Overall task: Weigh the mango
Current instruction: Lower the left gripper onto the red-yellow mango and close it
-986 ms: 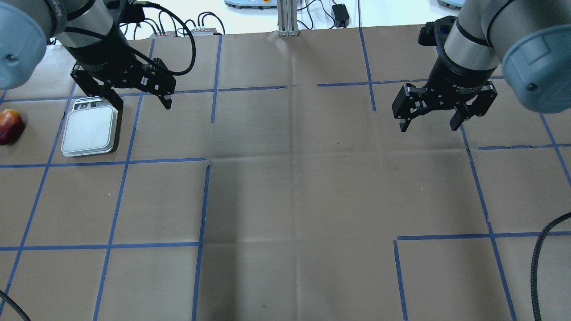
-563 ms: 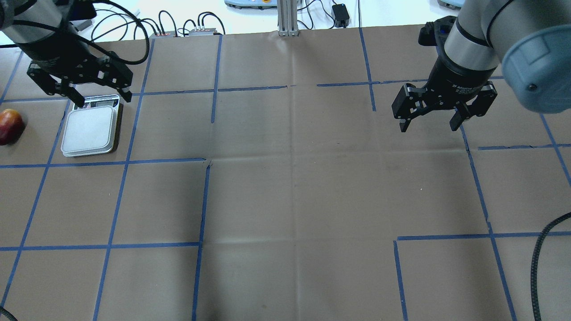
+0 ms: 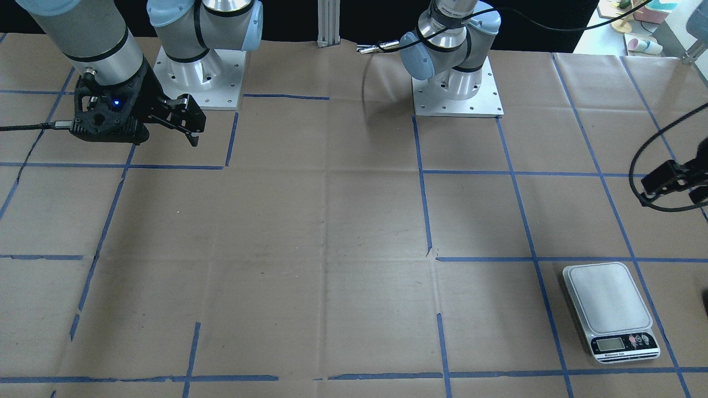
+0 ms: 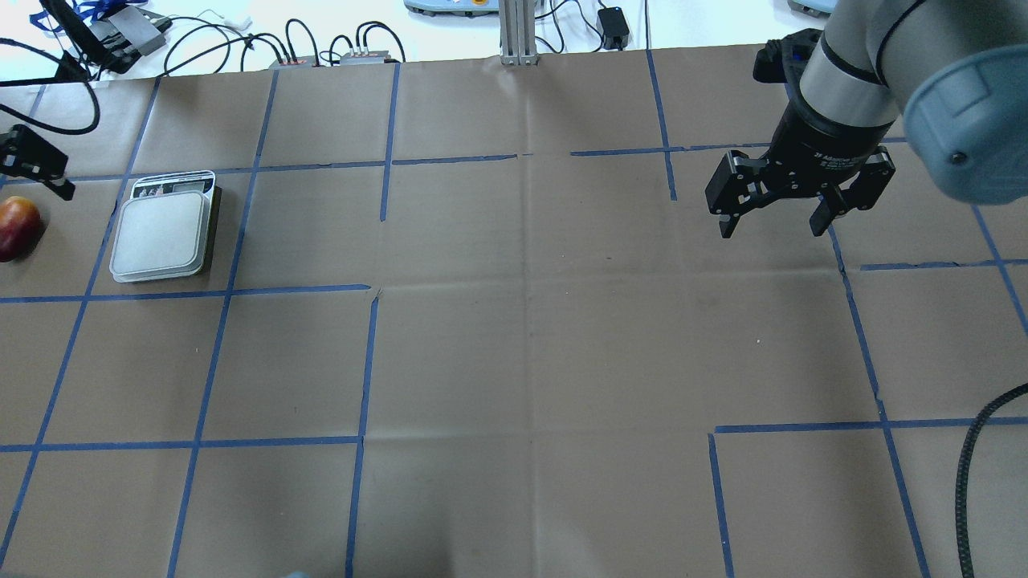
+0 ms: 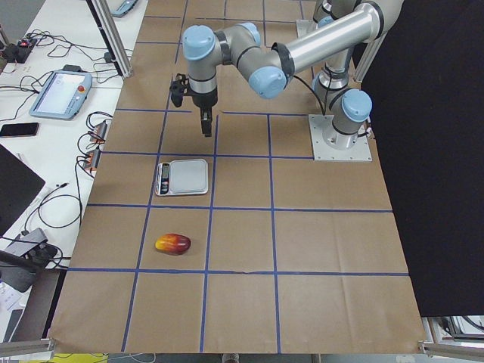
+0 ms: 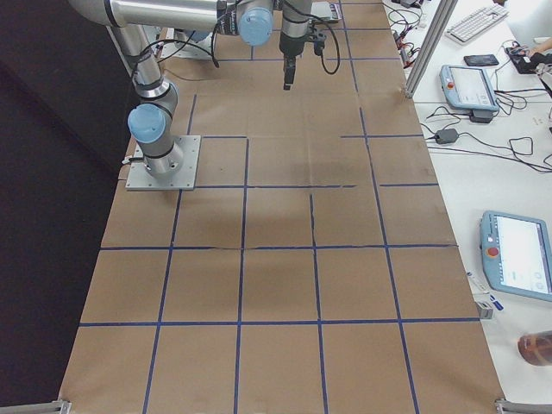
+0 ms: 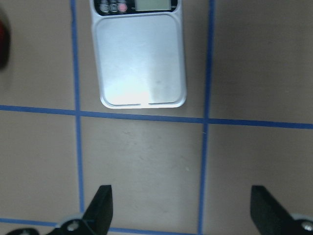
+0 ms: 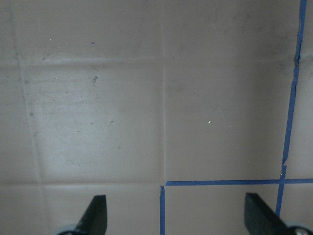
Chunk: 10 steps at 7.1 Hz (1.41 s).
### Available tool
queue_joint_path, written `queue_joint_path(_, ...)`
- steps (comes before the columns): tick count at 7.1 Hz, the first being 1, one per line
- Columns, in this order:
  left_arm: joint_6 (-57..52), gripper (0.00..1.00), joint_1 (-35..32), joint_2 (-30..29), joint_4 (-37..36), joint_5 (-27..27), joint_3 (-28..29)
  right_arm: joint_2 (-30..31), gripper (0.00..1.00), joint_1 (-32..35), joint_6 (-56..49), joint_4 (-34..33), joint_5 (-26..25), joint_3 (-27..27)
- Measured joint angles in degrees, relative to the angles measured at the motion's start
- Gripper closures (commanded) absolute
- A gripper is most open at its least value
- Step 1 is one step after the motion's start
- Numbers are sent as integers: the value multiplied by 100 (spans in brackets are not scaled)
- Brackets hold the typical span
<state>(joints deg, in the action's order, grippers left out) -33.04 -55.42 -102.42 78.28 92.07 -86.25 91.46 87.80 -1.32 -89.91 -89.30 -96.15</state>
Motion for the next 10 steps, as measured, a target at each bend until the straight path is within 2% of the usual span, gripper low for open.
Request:
queue_joint_path(3,-1430,0,1018,-890,-1165,22,84,3,0,0,0,0,0,0)
queue_joint_path(4,-1641,0,1204,-1242,-1311,-5,375,3,0,0,0,0,0,0)
queue_joint_path(7,-1793,0,1265,-2341,-1272,-318,1552,3,0,0,0,0,0,0)
queue_joint_path(10,-1709,0,1232,-2842,-1235,-648,2038,4,0,0,0,0,0,0)
